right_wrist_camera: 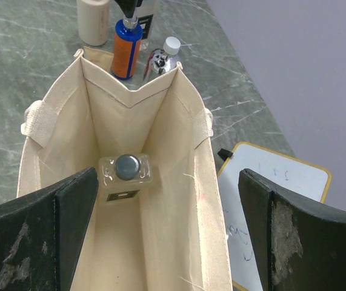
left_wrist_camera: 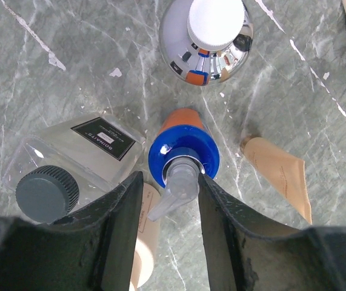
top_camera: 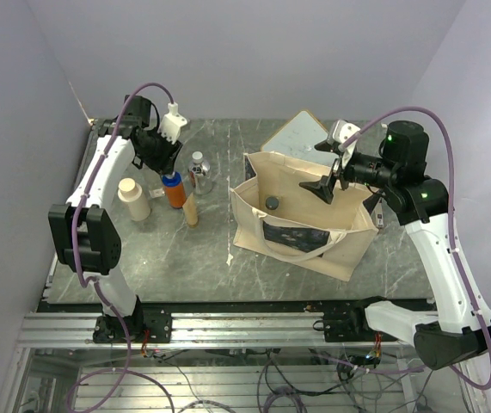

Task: Place the personal care products into the canvas bag
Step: Move the care product at the center of the board.

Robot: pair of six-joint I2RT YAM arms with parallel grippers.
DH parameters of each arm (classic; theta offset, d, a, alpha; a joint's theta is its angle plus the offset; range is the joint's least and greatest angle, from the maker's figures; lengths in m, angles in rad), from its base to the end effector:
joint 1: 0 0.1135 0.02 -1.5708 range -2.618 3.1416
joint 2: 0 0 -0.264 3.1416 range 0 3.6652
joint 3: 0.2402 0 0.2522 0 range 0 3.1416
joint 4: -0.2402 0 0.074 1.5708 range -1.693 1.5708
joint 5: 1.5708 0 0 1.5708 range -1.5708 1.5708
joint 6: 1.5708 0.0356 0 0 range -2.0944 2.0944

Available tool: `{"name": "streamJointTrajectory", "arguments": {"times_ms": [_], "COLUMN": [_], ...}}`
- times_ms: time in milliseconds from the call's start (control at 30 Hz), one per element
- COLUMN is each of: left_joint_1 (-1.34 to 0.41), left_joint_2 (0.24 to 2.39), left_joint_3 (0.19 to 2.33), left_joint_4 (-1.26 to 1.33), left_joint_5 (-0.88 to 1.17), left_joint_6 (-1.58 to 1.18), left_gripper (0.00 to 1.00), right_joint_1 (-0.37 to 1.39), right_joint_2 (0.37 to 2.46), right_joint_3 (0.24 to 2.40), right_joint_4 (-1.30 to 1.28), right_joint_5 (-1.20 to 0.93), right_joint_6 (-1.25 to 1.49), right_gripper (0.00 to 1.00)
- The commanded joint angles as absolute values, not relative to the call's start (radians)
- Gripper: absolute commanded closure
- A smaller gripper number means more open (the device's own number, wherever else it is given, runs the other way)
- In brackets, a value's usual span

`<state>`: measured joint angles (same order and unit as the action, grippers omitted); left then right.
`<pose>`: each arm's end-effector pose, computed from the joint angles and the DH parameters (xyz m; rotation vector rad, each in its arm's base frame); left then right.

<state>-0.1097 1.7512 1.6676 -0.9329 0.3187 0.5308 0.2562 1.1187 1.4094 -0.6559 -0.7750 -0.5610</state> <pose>0.3698 -0.0520 0.3209 0.9047 2.3610 -0.2468 0.2017 0.0786 0.4432 -1.1746 1.4454 0.5360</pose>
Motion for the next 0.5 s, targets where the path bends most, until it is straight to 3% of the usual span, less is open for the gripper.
{"name": "streamJointTrajectory", "arguments": {"times_ms": [0, 200, 400, 467], "left_joint_1": [-0.114, -0.114, -0.126, -0.132], "left_joint_2": [1.72, 1.729, 1.681, 1.655], "left_joint_3": [1.649, 1.668, 1.665, 1.65], "left_joint_4": [-0.92, -0.94, -0.957, -0.957], "left_joint_5": [0.309, 0.329, 0.308, 0.292], "left_joint_6": [0.53, 0.523, 0.537, 0.539], "left_gripper": [0.5, 0.63, 0.89, 0.93], "right_joint_1": [0.247, 0.243, 0.239, 0.238], "right_joint_2": [1.098, 1.093, 1.087, 1.086], "right_joint_3": [1.399, 1.395, 1.388, 1.389], "right_joint_4": [-0.642, -0.643, -0.639, -0.64], "right_joint_5": [-0.787, -0.791, -0.796, -0.798], "right_joint_6": [-0.55, -0.546, -0.545, -0.545], "right_gripper": [0.0, 0.0, 0.0, 0.0]}}
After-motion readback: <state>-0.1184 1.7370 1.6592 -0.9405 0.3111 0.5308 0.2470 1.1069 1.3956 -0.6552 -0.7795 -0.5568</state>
